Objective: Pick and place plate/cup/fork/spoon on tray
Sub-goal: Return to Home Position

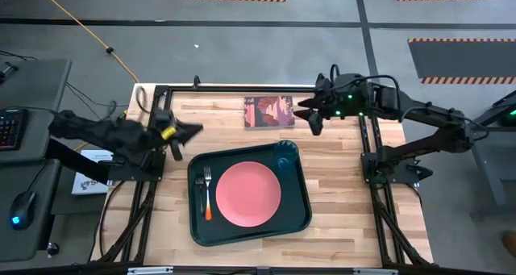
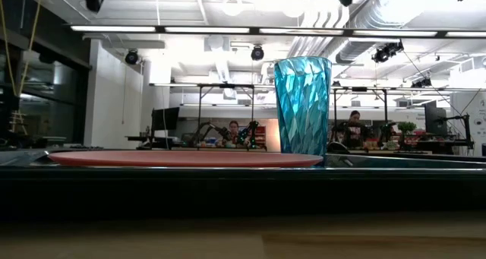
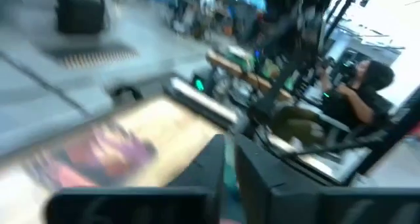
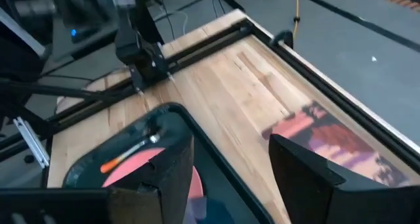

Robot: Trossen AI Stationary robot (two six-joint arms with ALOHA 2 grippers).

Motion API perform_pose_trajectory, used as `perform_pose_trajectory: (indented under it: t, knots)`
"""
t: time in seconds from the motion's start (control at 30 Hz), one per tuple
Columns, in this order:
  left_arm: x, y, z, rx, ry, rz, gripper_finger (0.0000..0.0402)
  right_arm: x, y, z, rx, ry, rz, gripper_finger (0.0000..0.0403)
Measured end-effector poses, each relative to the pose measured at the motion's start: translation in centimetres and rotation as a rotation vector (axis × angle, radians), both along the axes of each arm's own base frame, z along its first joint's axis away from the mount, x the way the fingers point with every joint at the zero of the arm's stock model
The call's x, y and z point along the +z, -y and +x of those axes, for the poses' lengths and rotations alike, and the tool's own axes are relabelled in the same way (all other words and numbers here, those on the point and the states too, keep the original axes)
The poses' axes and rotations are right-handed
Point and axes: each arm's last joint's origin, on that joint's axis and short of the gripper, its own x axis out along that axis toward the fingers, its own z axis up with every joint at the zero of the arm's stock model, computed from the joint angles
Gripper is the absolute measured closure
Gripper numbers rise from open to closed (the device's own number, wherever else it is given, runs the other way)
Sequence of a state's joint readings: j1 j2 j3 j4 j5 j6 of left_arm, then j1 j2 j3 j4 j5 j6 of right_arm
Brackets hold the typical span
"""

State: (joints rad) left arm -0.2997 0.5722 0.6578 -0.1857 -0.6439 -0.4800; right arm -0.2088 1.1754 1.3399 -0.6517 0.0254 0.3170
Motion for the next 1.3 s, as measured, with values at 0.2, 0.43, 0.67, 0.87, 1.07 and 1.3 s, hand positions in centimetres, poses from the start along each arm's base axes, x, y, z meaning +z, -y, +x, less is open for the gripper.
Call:
perform_pose_trajectory:
  t: [0.2, 0.43, 0.67, 0.87, 1.07, 1.3]
  knots:
    - [3.1, -2.3, -1.7, 0.078, 0.056, 0.200, 0.0396, -0.4, -1.2, -0.8, 0.004, -0.061, 0.045, 0.0276]
    - [2.5, -2.7, -1.6, -0.015, 0.102, 0.214, 0.0401, -0.5, -3.4, -0.5, 0.050, -0.065, 0.081, 0.0394]
    - [0.0, -2.7, -0.4, -0.052, 0.078, 0.153, 0.0401, -0.4, -4.8, -1.1, 0.040, -0.072, 0.096, 0.0400]
    - [-2.8, -2.7, -0.3, -0.055, 0.069, 0.127, 0.0401, -0.4, -4.8, -1.1, 0.035, -0.075, 0.098, 0.0402]
    - [-6.7, -2.7, -1.1, -0.058, 0.117, 0.054, 0.0401, -0.4, -4.6, -1.1, 0.037, -0.077, 0.105, 0.0402]
    - [-10.2, -2.8, -2.2, -0.045, 0.206, -0.014, 0.0401, -3.2, -4.1, -2.0, 0.045, -0.010, 0.189, 0.0403]
